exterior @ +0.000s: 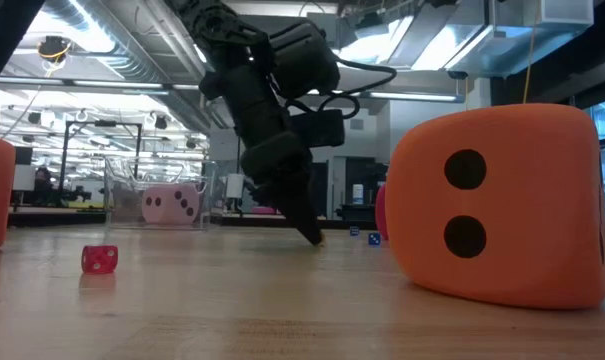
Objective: Pick & Place Dice
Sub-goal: Put the small yellow dice into the transparent bin
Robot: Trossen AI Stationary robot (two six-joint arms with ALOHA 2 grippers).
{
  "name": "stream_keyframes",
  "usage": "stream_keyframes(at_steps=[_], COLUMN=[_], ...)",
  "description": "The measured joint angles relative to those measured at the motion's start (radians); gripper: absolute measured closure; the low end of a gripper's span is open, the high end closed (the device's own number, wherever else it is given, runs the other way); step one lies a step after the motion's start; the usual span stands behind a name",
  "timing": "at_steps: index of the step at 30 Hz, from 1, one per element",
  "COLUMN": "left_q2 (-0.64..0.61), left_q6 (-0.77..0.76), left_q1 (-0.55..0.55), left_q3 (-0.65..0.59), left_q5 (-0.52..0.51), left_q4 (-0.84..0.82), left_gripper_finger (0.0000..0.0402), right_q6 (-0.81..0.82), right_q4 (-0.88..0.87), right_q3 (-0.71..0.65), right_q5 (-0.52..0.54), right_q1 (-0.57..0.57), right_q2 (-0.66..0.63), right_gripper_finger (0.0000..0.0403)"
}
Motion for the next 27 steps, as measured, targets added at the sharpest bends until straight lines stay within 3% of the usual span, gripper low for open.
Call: stream_keyframes(at_steps=[13,27], left_q2=[-0.025,-0.189], left_q6=[-0.110,-0.123], left_q1=[0.000,0.027], left_q3=[-0.004,-0.003], left_q5=[-0.001,-0.023], left_q4=[-0.008,-0.044], left_gripper_finger=[0.0398,0.0400], right_q6=[-0.037,-0.029], right_q4=[0.000,0.000], right_q3=[0.000,0.000], right_q5=[-0.018,-0.016], right_q1=[0.000,0.000], right_q2=[0.000,0.000], right_gripper_finger=[0.0202,0.0202])
